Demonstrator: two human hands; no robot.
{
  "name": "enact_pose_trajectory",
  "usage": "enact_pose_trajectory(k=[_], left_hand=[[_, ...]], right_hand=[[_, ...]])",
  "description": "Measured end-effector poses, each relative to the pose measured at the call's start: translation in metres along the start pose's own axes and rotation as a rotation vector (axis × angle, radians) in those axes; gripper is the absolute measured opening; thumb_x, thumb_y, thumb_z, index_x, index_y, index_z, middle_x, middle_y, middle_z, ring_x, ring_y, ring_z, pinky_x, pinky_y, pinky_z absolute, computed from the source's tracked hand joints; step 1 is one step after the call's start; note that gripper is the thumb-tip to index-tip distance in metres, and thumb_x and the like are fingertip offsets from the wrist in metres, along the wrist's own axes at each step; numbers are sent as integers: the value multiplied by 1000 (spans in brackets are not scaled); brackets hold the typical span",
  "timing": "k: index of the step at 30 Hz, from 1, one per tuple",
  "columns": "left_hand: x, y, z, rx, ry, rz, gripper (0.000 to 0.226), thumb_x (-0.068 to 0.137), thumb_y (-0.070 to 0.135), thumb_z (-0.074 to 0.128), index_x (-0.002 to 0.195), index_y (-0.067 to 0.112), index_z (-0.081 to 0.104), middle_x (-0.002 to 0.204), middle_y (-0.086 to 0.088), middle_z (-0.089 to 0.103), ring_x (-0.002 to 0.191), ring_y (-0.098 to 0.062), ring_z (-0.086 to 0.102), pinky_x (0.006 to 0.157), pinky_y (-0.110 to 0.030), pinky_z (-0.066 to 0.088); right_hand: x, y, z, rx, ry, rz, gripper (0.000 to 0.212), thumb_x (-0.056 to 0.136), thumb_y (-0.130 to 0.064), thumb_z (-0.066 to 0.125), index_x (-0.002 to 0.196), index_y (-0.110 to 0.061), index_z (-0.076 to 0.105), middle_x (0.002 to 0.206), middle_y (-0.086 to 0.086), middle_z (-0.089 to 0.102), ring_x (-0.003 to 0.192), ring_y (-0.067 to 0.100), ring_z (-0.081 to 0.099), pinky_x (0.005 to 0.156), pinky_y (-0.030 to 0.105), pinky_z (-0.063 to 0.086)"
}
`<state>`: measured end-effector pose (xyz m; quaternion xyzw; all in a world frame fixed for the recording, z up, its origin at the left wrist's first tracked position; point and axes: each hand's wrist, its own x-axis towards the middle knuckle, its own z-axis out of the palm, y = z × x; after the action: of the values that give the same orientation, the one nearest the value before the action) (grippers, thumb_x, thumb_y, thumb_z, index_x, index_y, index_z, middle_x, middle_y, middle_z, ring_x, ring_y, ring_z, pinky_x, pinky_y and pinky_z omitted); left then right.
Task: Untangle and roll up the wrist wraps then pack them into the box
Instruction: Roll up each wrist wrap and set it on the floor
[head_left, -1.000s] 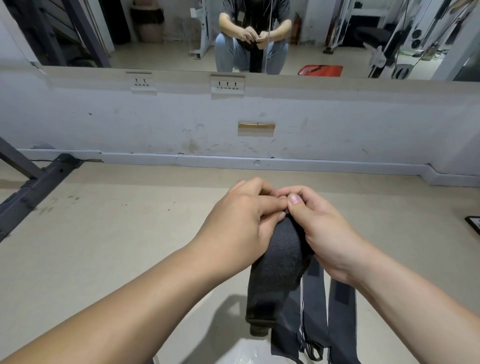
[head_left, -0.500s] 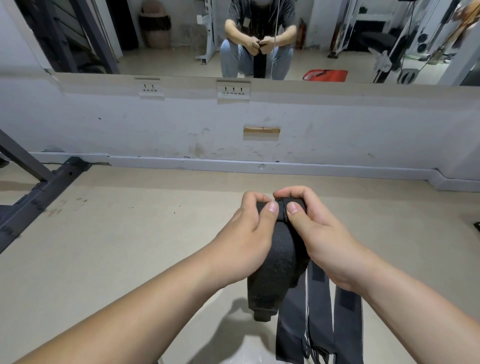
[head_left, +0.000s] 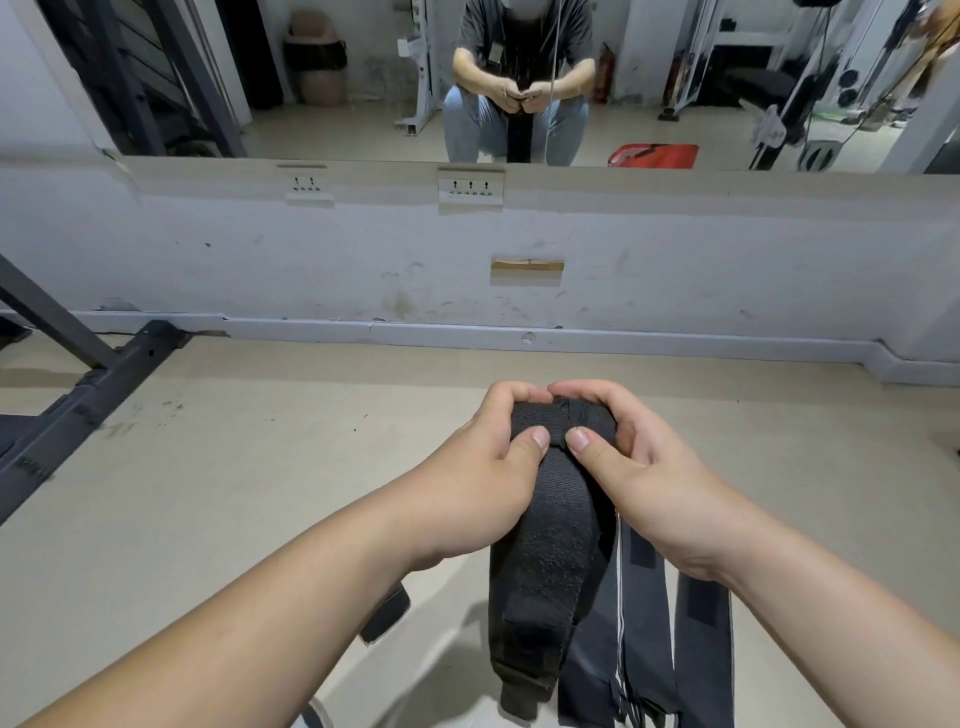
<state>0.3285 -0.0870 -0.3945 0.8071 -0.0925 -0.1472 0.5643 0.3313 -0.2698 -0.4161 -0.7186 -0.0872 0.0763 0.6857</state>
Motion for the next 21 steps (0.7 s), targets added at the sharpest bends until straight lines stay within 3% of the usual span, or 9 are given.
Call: enact_pose_trajectory(k=[2, 5, 7, 10, 12, 15, 18, 20, 21], left_hand=[[1, -2, 1, 31, 30, 28, 23, 112, 28, 42, 128, 43, 47, 114, -10, 72, 107, -34, 67, 93, -51, 56], [3, -5, 1, 64, 93, 65, 24, 110, 21, 45, 120, 41, 51, 107, -12, 71, 85, -31, 63, 79, -42, 58], [4, -5, 1, 50, 118, 73, 26, 109, 15, 48, 116, 40, 55, 100, -14, 69, 73, -19, 56, 66, -34, 51], [4, -2, 2, -91, 126, 45, 29, 107, 6, 52, 109, 32, 62, 104, -16, 70, 74, -16, 59, 67, -32, 50], [6, 1, 2, -225, 138, 6, 31, 102, -4, 54, 104, 25, 65, 107, -11, 71, 75, -15, 63, 69, -30, 52], [8, 4, 1, -526, 109, -93, 35, 87, -15, 48, 95, 17, 62, 94, -8, 72, 79, -23, 61, 68, -32, 49], [11, 2, 2, -716, 35, -162, 32, 77, 7, 54, 107, 16, 58, 101, -11, 69, 91, -28, 64, 81, -39, 52], [11, -3, 5, -547, 23, -171, 42, 80, 36, 69, 118, 20, 59, 109, -4, 72, 101, -22, 70, 92, -40, 53], [11, -3, 6, -412, 15, -153, 43, 86, 49, 73, 120, 24, 61, 109, 1, 75, 101, -17, 72, 92, -36, 55]], right_hand=[[1, 2, -1, 54, 1, 31, 33, 105, -2, 55, 131, -21, 64, 121, 9, 74, 108, 15, 71, 93, 29, 57], [0, 2, 0, 40, -12, 8, 32, 102, 5, 58, 127, -14, 65, 110, -2, 78, 103, 7, 71, 87, 20, 55], [0, 1, 0, 7, -3, -22, 31, 100, 6, 60, 122, -15, 66, 98, -8, 78, 91, 3, 69, 80, 16, 53], [1, -2, 0, -29, 4, -51, 33, 101, 6, 58, 114, -22, 67, 79, -12, 70, 70, 7, 57, 65, 20, 47], [2, -3, 1, -46, 8, -86, 41, 101, 7, 56, 107, -31, 69, 84, -5, 70, 73, 16, 52, 67, 31, 42], [2, -2, 6, -48, 8, -124, 49, 99, 10, 53, 100, -37, 68, 106, -3, 76, 82, 22, 58, 75, 39, 45], [2, -1, 10, -153, 41, -158, 37, 92, -5, 55, 101, -39, 67, 109, 10, 76, 74, 47, 57, 74, 40, 45], [1, -4, 11, -231, 51, -141, 34, 90, -8, 54, 97, -39, 64, 91, 30, 66, 52, 36, 41, 58, 31, 38], [0, -4, 11, -250, 63, -137, 36, 92, -3, 53, 93, -38, 63, 78, 30, 58, 46, 25, 32, 50, 26, 31]])
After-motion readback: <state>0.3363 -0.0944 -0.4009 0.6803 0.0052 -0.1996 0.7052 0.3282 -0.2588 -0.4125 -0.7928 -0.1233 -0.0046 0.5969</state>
